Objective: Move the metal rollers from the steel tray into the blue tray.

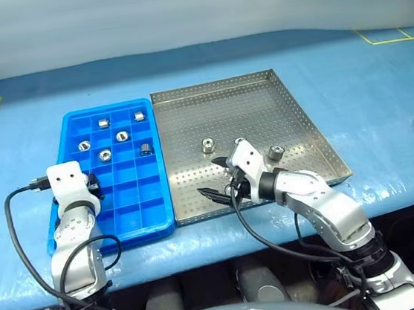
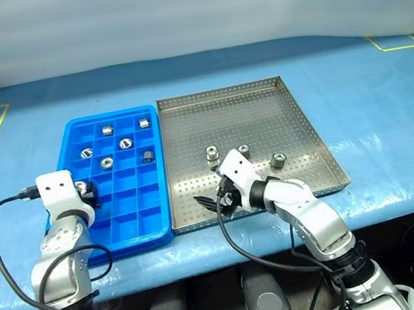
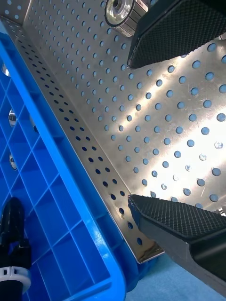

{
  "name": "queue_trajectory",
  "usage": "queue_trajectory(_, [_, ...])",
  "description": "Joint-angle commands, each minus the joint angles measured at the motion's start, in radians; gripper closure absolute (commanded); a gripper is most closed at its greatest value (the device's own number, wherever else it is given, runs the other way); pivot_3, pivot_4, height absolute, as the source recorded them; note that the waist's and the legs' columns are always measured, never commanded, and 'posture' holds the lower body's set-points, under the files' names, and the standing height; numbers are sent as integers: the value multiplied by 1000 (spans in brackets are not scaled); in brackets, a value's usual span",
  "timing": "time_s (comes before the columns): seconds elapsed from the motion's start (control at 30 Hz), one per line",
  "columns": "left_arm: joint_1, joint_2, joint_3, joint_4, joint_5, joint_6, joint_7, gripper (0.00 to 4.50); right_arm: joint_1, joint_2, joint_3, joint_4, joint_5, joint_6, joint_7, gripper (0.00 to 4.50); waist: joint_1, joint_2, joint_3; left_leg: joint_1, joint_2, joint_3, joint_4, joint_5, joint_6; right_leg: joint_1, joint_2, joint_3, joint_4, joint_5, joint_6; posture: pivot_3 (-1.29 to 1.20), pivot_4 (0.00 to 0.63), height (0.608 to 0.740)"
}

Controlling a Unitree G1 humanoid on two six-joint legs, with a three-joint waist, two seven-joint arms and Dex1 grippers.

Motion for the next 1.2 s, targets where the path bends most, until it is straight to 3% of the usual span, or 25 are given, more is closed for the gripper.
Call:
queue_trajectory(0.03, [-45,9,-13,-48,-35,-78,-41,181,-10,8,-9,-27,3,-12,-1,0,4,0,0,-1,0,0,0,0,0,0,0,0,0,0,0,-67,150,740])
queue_trajectory(0.07, [-51,11,-17,-49,-39,-90,-47,14,-10,9,-9,-27,3,-12,-1,0,4,0,0,-1,0,0,0,0,0,0,0,0,-1,0,0,-67,150,740])
queue_trajectory(0.33, [-233,81,-148,-23,-214,-154,-315,14,13,4,-45,-35,8,-11,-20,0,2,0,0,-1,0,0,0,0,0,0,-1,0,-2,0,0,-77,150,740])
queue_trajectory(0.53, [-371,168,-301,145,-259,-61,-488,14,43,-13,-79,-51,9,-5,-35,0,-5,0,0,-1,0,0,-1,0,0,-1,1,0,-1,2,3,-103,150,740])
queue_trajectory(0.8, [-542,163,-476,448,-219,-141,-642,14,102,-38,-119,-89,5,5,-61,0,-18,0,0,-2,0,0,-1,0,0,-1,0,0,-2,2,4,-168,150,740])
queue_trajectory(1.0, [-599,137,-553,639,-142,-213,-652,14,126,-32,-131,-109,8,6,-87,0,-51,0,0,-2,0,0,-2,0,0,-2,0,0,-2,2,3,-203,150,740])
queue_trajectory(1.2, [-630,86,-532,736,-98,-226,-581,14,142,-32,-138,-128,12,11,-105,0,-72,0,0,-2,0,0,-2,0,0,-2,0,1,-2,2,4,-220,150,740])
